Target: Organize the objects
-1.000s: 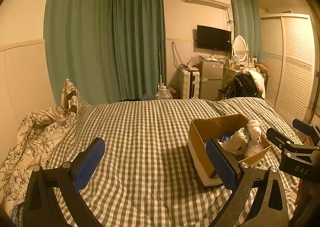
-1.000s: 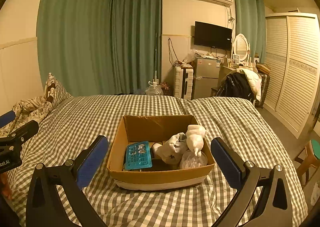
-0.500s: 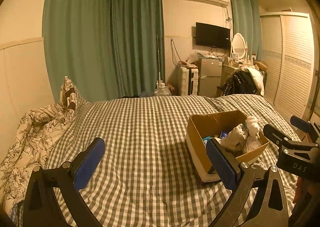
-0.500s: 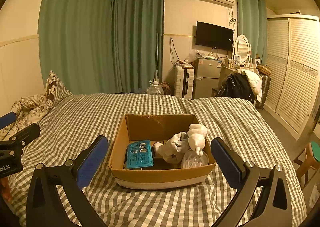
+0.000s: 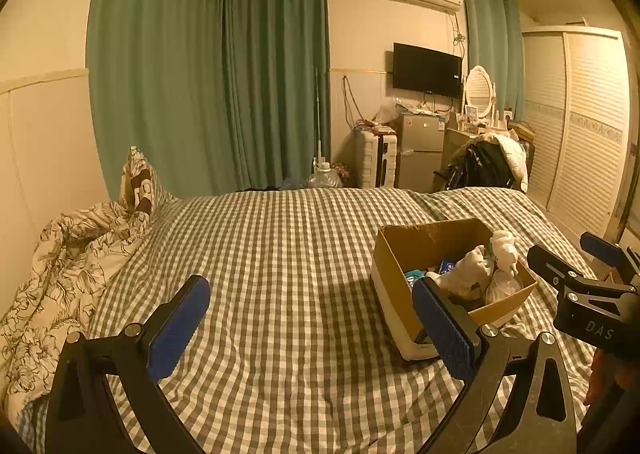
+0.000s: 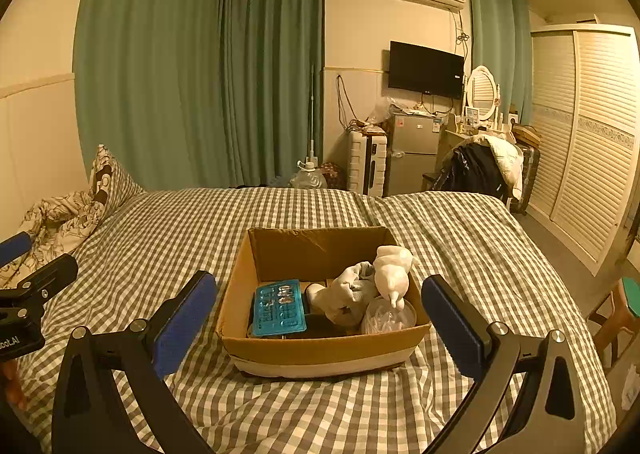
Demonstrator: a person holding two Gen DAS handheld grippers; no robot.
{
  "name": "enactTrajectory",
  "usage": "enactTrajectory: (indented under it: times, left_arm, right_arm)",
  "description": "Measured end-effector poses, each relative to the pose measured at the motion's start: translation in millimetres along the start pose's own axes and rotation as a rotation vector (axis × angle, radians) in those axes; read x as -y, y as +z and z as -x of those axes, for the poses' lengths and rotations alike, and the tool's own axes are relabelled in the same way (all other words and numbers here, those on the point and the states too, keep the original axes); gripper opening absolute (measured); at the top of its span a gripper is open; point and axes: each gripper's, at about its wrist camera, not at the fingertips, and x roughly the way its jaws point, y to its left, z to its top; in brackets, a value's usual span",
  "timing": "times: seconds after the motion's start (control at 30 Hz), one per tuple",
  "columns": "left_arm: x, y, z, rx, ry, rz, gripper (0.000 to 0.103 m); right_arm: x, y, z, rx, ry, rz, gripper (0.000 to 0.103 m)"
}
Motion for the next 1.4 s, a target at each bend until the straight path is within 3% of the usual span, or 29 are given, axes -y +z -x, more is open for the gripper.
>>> enactTrajectory:
  times: [1.4]
  left_arm:
    - [-0.2,-5.1,2.8,-0.019,-0.014,0.023,0.103]
  right_arm:
    - [-2.2,-2.8,-1.3,-0.011,0.007,0.001,0.103]
